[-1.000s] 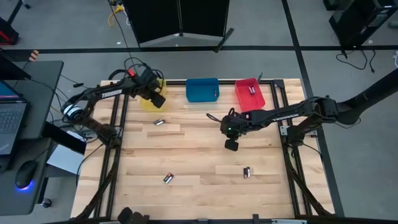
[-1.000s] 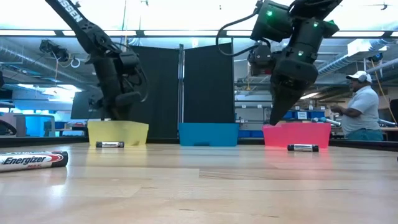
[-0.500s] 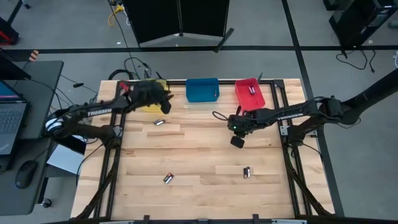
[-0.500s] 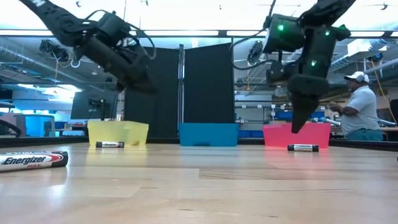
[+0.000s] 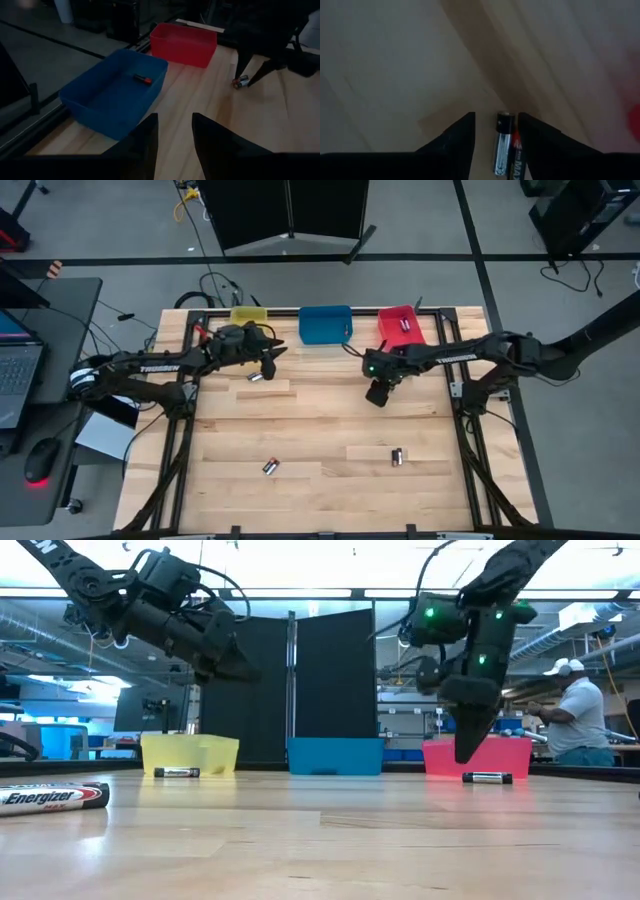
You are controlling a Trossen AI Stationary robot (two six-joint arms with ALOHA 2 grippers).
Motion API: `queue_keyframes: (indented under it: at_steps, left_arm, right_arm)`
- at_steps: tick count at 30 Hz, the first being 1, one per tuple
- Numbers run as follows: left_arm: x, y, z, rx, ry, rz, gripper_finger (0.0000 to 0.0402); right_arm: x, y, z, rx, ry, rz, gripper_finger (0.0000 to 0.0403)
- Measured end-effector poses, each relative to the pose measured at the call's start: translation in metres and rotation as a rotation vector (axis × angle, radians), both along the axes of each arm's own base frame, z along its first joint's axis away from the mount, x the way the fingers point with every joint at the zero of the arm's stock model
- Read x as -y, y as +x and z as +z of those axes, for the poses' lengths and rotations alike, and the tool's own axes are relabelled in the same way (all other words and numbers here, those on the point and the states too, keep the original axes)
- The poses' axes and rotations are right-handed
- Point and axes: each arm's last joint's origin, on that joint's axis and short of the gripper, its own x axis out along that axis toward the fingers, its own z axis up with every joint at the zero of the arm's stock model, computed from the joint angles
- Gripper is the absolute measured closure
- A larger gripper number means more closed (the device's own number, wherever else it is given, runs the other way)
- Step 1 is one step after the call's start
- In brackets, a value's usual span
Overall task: Sort batteries
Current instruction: Put the silver battery into the pink bin
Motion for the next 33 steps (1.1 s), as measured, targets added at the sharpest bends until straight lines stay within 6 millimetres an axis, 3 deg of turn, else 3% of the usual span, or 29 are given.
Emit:
queue_keyframes:
  at_steps: [12,19,24,28,33]
  left_arm:
    - [0.000,0.000,0.000,-0.004,0.001,0.000,0.0275]
    - [0.000,0.000,0.000,-0.005,0.000,0.000,0.0275]
    - [0.000,0.000,-0.001,-0.006,-0.001,0.000,0.0275]
    - [0.000,0.000,-0.001,-0.006,0.000,0.000,0.0275]
    - [0.000,0.000,-0.001,-0.009,-0.002,0.000,0.0275]
  right_arm:
    - [0.006,0.013,-0.025,-0.106,0.021,0.040,0.0272]
    - [0.006,0.013,-0.024,-0.099,0.026,0.038,0.0339]
    - [0.004,0.014,-0.024,-0.087,0.056,0.046,0.0345]
    - [0.001,0.020,-0.018,-0.061,0.070,0.049,0.0345]
    - [0.000,0.036,0.007,0.034,0.064,0.072,0.0345]
